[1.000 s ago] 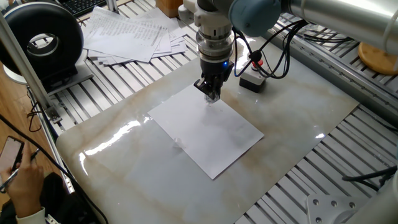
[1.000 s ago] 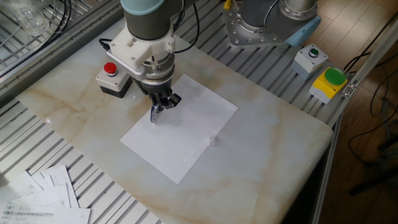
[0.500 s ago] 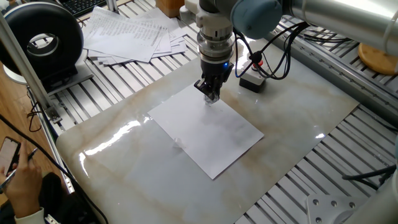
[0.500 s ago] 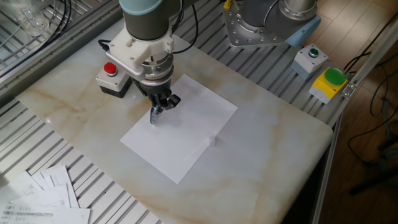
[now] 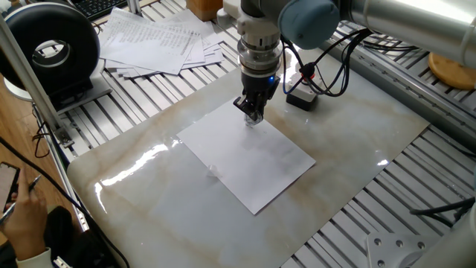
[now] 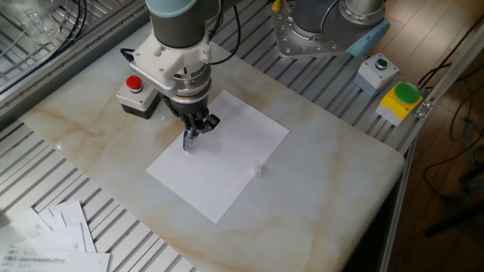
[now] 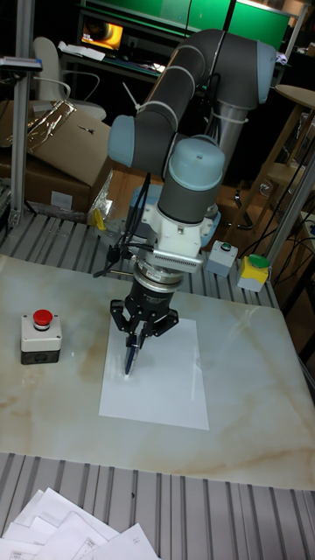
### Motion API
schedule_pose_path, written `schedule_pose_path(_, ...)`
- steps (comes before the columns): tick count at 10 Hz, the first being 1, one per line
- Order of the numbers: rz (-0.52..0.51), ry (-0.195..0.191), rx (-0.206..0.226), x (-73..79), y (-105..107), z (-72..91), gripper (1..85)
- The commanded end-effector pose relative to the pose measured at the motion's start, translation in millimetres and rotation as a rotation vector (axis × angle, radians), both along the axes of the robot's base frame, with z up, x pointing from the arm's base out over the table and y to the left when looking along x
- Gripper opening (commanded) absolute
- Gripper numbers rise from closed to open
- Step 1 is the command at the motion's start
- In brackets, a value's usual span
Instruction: Use the correction tape on paper
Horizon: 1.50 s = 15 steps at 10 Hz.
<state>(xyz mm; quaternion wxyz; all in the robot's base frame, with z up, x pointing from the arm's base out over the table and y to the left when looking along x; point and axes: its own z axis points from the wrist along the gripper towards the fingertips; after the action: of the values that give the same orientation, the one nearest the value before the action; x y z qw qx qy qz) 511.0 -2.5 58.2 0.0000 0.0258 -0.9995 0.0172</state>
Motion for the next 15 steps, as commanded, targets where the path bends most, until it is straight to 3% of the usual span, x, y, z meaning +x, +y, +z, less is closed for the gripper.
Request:
schedule_pose_path(1, -0.003, 0.005, 0.015, -3.0, 1.8, 0.6, 1.0)
schedule_pose_path(15, 0.003, 0.042, 0.005, -12.9, -0.9, 1.3, 1.0)
